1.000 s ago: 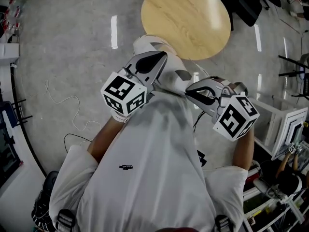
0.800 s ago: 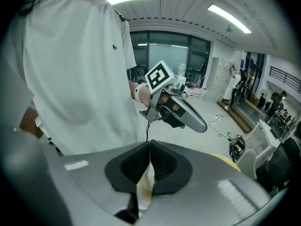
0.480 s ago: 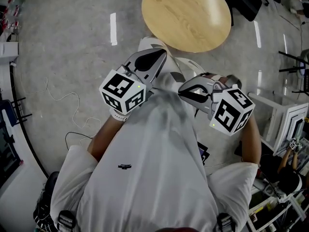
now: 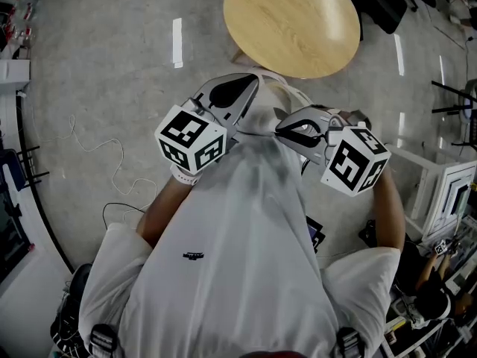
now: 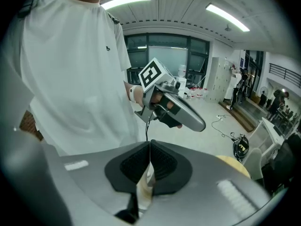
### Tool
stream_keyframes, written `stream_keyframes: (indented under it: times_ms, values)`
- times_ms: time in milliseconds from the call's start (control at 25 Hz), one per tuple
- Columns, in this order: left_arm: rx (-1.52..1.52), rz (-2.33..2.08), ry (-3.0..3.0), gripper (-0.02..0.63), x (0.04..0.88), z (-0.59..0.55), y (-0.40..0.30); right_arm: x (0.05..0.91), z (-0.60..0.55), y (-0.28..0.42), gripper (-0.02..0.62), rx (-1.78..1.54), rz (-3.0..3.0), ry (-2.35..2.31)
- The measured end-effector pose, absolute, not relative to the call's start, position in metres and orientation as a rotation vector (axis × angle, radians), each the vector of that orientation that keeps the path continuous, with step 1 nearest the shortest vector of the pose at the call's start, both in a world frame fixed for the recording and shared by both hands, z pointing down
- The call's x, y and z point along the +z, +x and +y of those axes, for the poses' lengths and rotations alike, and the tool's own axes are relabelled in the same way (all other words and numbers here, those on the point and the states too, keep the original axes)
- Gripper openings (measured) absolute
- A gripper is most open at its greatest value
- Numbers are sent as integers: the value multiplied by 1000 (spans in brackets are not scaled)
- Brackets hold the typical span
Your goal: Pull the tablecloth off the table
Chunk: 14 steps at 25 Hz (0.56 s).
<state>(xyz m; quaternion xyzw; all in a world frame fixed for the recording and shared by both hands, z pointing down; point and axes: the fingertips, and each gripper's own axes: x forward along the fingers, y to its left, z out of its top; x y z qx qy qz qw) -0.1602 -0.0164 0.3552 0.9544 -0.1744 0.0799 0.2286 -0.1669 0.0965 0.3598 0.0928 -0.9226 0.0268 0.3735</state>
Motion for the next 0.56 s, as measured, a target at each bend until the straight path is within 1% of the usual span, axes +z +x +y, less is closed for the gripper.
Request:
stream_keyframes:
  times_ms: [360,560]
  values:
    - [228,-461,2635,8,354,-17,-161,367,96,-173,12,115,-2376,227]
    - [232,-451,2633,8,356,-16,-154,367,95,-164,12,125,-2376,233]
